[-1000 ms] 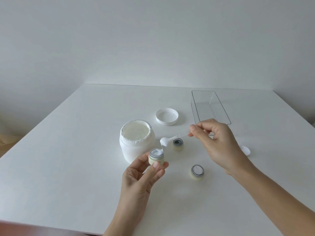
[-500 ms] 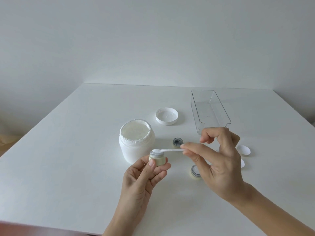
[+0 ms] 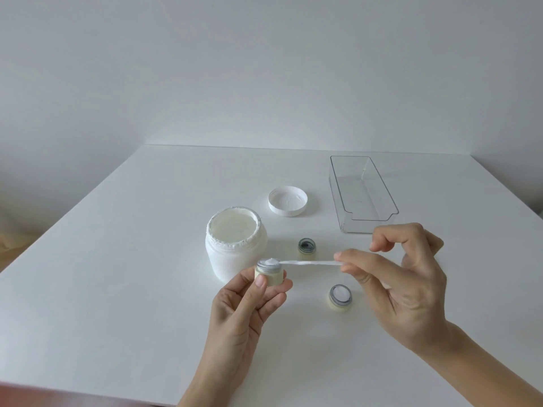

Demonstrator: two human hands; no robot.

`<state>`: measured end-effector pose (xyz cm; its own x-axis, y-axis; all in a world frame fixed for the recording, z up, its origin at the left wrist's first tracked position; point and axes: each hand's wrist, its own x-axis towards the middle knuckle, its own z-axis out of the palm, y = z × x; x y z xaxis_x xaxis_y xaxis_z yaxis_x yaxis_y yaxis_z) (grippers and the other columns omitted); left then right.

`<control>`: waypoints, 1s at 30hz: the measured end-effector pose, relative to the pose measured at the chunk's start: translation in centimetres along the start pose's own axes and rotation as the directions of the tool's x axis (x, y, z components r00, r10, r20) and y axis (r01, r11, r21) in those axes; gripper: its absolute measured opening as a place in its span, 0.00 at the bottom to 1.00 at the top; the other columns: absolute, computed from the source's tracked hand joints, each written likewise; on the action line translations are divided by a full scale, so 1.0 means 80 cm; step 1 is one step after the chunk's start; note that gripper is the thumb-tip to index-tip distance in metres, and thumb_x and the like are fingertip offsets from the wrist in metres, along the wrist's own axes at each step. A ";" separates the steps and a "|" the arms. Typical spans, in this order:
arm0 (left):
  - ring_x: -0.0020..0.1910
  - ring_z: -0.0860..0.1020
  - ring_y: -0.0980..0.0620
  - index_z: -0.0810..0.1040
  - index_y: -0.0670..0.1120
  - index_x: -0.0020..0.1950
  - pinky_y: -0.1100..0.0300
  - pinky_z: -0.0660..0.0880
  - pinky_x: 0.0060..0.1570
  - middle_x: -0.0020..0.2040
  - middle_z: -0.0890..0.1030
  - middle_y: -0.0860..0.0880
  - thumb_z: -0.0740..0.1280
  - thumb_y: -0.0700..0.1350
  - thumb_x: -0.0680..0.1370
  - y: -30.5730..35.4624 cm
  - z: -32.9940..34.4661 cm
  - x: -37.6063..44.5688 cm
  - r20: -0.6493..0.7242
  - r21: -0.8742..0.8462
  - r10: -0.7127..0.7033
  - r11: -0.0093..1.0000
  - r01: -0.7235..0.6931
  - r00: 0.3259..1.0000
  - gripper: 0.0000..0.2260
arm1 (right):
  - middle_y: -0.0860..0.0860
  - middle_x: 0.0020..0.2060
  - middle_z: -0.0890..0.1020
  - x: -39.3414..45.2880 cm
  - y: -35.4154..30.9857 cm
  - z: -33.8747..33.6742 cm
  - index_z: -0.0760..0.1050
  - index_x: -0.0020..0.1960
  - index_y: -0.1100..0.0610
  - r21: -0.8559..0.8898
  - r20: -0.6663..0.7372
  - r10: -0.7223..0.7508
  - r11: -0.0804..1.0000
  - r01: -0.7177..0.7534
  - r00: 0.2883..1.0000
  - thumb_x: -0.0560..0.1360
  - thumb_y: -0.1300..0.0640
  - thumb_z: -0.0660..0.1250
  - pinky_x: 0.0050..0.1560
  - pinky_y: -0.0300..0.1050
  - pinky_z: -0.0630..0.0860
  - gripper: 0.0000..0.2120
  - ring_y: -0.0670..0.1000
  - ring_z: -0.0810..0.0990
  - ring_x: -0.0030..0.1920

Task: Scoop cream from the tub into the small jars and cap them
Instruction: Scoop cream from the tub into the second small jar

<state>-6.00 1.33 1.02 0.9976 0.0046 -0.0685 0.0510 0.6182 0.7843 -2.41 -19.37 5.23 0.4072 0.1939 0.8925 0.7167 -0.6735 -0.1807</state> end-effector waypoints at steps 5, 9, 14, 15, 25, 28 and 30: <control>0.52 0.84 0.40 0.85 0.45 0.51 0.60 0.81 0.45 0.50 0.84 0.42 0.74 0.40 0.68 -0.005 -0.003 0.001 0.007 0.019 0.040 0.999 -0.040 0.999 0.11 | 0.49 0.41 0.70 0.007 -0.004 -0.002 0.82 0.40 0.56 0.046 0.046 0.345 0.937 -0.347 0.937 0.76 0.51 0.64 0.48 0.45 0.65 0.12 0.43 0.71 0.42; 0.53 0.84 0.39 0.84 0.46 0.53 0.60 0.81 0.47 0.52 0.85 0.45 0.75 0.39 0.66 -0.006 -0.003 0.002 0.031 0.049 0.066 0.997 -0.068 0.997 0.15 | 0.46 0.43 0.73 0.007 -0.011 0.003 0.82 0.41 0.51 0.170 0.245 0.595 0.751 -0.638 0.766 0.75 0.47 0.65 0.49 0.28 0.66 0.11 0.44 0.74 0.49; 0.51 0.85 0.41 0.84 0.47 0.54 0.61 0.80 0.46 0.52 0.85 0.46 0.75 0.41 0.66 -0.007 -0.003 0.000 0.040 0.100 0.062 0.993 -0.066 0.997 0.16 | 0.48 0.44 0.75 0.009 -0.014 0.008 0.80 0.38 0.44 0.180 0.319 0.648 0.675 -0.715 0.692 0.74 0.43 0.63 0.38 0.26 0.65 0.10 0.49 0.74 0.41; 0.50 0.85 0.42 0.84 0.46 0.54 0.61 0.80 0.46 0.52 0.85 0.46 0.75 0.41 0.67 -0.008 -0.004 0.000 0.041 0.109 0.056 0.992 -0.060 0.998 0.16 | 0.47 0.43 0.75 0.009 -0.014 0.009 0.80 0.38 0.44 0.181 0.324 0.650 0.670 -0.720 0.687 0.72 0.42 0.62 0.37 0.26 0.65 0.11 0.51 0.73 0.40; 0.47 0.85 0.48 0.83 0.42 0.58 0.61 0.80 0.47 0.49 0.85 0.43 0.73 0.50 0.71 -0.007 -0.004 0.000 0.075 0.151 -0.018 0.989 0.007 0.997 0.19 | 0.47 0.41 0.74 0.010 -0.014 0.012 0.80 0.37 0.44 0.213 0.391 0.640 0.637 -0.741 0.662 0.71 0.42 0.63 0.35 0.26 0.65 0.11 0.48 0.71 0.39; 0.46 0.84 0.49 0.84 0.40 0.54 0.61 0.80 0.47 0.47 0.85 0.42 0.68 0.51 0.74 -0.008 -0.004 0.000 0.088 0.167 -0.026 0.986 0.011 0.996 0.17 | 0.48 0.42 0.75 0.009 -0.012 0.013 0.81 0.38 0.45 0.226 0.407 0.621 0.642 -0.732 0.670 0.75 0.47 0.65 0.36 0.26 0.65 0.10 0.40 0.72 0.42; 0.43 0.84 0.51 0.85 0.41 0.51 0.61 0.80 0.46 0.44 0.85 0.42 0.66 0.52 0.75 -0.008 -0.003 0.000 0.096 0.165 -0.033 0.986 0.017 0.995 0.16 | 0.49 0.42 0.76 0.010 -0.011 0.014 0.81 0.38 0.46 0.232 0.418 0.609 0.646 -0.727 0.674 0.76 0.48 0.65 0.38 0.27 0.65 0.10 0.39 0.73 0.44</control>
<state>-6.01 1.13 0.33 0.9952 -0.0914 -0.0348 0.0747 0.4802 0.8740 -2.12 -17.83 5.64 0.9478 0.0190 0.3184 0.2978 -0.4108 -0.8617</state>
